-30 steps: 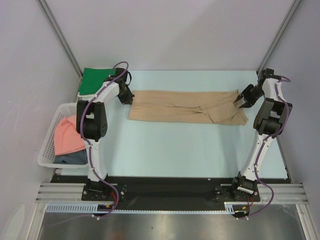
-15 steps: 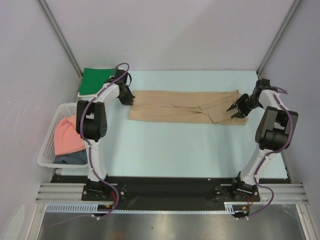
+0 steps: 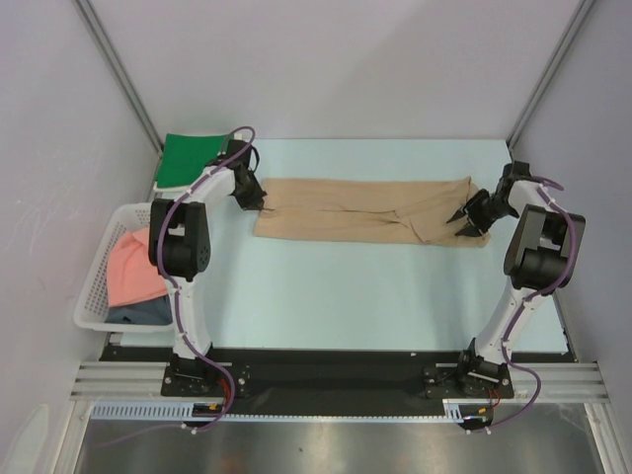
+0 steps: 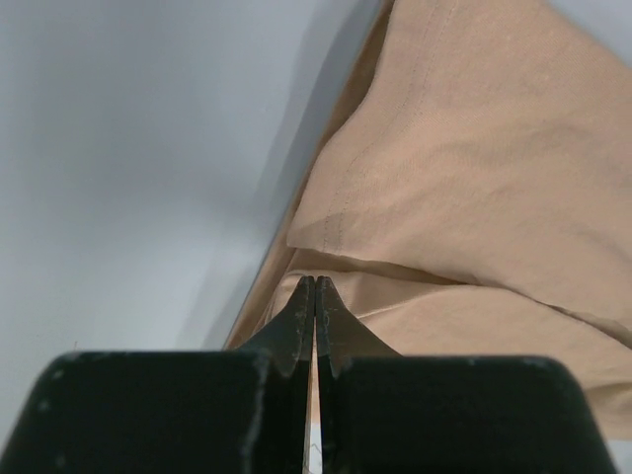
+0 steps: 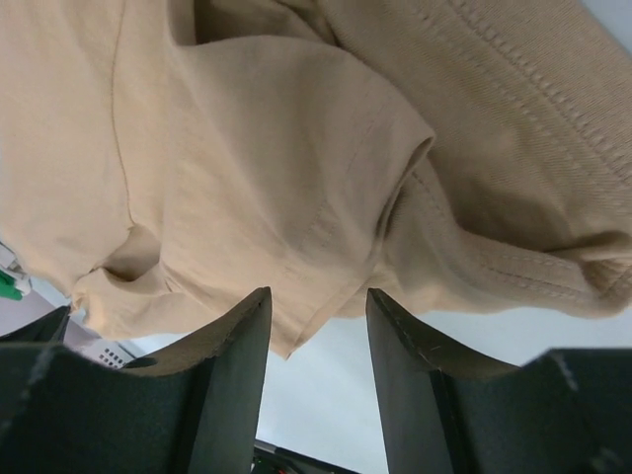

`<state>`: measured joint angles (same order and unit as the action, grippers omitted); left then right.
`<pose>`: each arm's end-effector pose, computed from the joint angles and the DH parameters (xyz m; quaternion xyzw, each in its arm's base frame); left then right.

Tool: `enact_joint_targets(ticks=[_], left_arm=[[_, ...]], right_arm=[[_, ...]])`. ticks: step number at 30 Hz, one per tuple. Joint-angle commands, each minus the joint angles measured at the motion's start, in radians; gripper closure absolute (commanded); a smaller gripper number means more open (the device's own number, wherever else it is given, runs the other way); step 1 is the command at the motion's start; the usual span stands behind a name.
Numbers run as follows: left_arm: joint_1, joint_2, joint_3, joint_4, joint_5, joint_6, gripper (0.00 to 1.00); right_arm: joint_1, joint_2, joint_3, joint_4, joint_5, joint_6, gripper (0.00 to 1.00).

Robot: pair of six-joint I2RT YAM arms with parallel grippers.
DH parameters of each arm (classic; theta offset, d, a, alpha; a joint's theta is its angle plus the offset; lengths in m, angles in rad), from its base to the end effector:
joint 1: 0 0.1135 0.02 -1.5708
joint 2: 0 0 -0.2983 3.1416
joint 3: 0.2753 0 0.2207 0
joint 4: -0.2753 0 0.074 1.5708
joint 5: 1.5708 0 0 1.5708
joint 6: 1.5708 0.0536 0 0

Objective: Fold and stack the t-shirts
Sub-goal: Fold the tshirt

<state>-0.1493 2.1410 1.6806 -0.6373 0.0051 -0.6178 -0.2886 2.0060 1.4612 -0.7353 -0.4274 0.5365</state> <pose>0.4510 -0.0681 0.2104 -0.2251 0.9457 -0.0900 0.2164 0.3837 -0.0908 0.2076 0.3596 0.8981 0.2257 0.1145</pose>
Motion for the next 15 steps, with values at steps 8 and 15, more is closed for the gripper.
enact_joint_targets(ticks=[8, 15], left_arm=[[0.005, -0.058, 0.001, 0.028, 0.022, 0.021, 1.00], [0.005, -0.050, 0.022, 0.014, 0.018, 0.024, 1.00]], right_arm=[[-0.017, 0.051, 0.034, 0.008, 0.024, -0.036, 0.50], [-0.015, 0.082, 0.045, 0.054, -0.011, -0.009, 0.54]])
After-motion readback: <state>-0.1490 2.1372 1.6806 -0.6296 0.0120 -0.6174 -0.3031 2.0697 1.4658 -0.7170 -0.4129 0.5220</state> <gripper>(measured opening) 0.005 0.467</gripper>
